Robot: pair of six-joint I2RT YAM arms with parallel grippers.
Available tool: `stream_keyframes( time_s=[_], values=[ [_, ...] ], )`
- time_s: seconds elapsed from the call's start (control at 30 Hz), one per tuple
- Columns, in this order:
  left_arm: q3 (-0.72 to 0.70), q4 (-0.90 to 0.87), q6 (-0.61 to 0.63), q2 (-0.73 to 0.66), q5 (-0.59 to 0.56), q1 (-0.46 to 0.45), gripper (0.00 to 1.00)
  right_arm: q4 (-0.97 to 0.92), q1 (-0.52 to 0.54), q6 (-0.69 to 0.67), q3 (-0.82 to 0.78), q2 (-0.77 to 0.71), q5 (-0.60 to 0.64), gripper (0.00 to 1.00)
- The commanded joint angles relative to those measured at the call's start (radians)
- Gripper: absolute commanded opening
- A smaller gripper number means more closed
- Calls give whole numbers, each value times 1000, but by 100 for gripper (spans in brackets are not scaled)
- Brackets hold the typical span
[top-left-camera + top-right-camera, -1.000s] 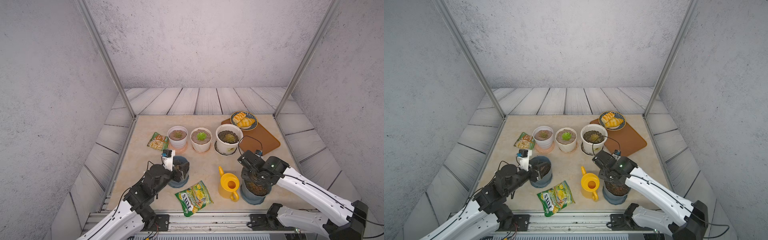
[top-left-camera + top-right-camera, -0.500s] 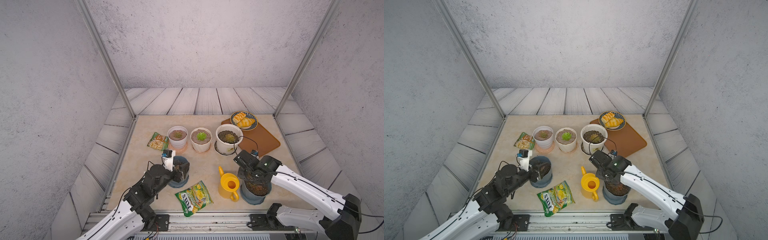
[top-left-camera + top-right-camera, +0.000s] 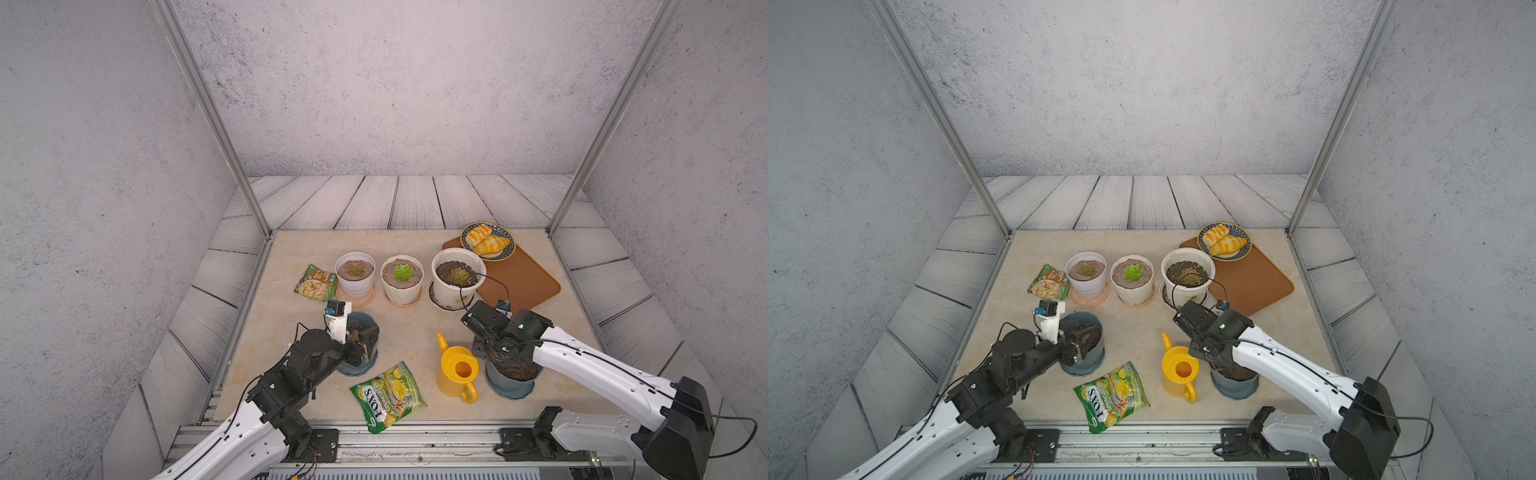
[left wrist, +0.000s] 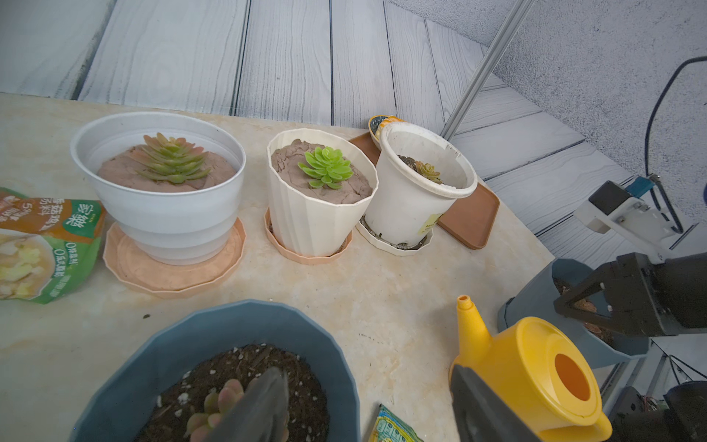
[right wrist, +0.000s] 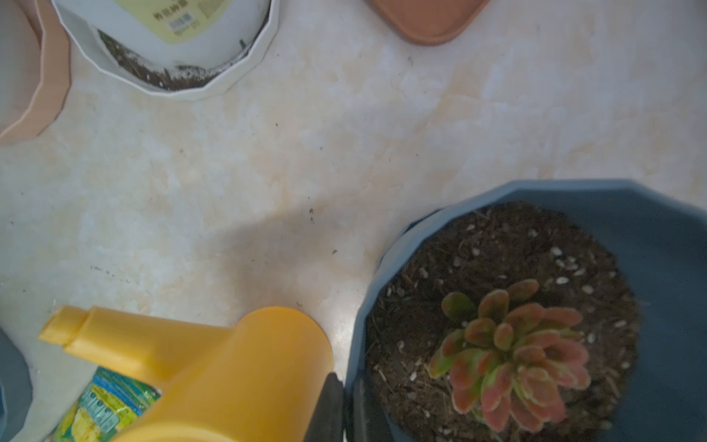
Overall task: Water the succulent around the soil edge
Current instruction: Move the pot to the center of the board.
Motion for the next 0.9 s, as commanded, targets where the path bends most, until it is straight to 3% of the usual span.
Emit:
stream_keyframes(
  time_s=[0.0,0.3,0.87],
  values=[
    [9,-4,12,-10,-4,-8,73,33,0,-66,24,34,40,0],
    [9,-4,13,-8,-9,-13,73,211,0,-285,83,82,-4,0],
    [11,-21,9,-17,-37,-16,73,392,1,-401,281,371,-189,0]
  ],
)
